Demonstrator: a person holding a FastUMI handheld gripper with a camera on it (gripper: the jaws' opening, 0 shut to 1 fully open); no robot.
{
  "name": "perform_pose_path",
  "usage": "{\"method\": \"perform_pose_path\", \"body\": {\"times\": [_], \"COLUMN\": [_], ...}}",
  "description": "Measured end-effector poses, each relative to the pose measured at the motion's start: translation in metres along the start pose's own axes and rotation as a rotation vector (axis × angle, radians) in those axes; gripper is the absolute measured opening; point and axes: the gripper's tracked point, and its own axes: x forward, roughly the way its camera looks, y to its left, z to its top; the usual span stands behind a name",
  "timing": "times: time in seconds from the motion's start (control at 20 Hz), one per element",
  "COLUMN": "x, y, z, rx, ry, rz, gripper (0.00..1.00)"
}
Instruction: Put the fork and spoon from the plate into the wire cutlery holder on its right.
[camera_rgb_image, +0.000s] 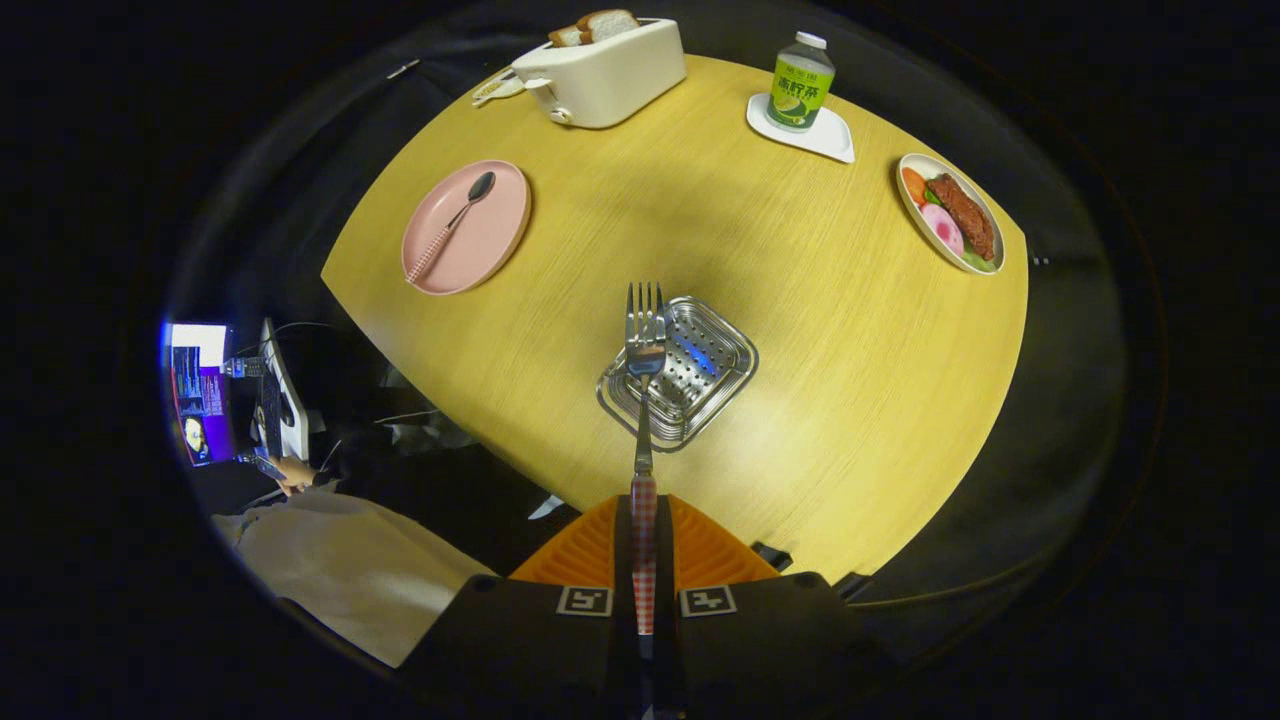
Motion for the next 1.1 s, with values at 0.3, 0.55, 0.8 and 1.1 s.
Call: {"method": "perform_pose_path", "body": {"times": [0.3, 0.55, 0.8, 1.1], "x": [0.012, 0.018, 0.014, 0.028], "y": [-0.01, -0.023, -0.037, -0.024], "z": [-0.006, -0.011, -0.02, -0.018], "rx": [-0.051, -0.075, -0.058, -0.052], "ry": [0.148, 0.256, 0.302, 0.409], "rz": [0.016, 0.0, -0.01, 0.016], "gripper": [0.1, 0.1, 0.1, 0.1]}}
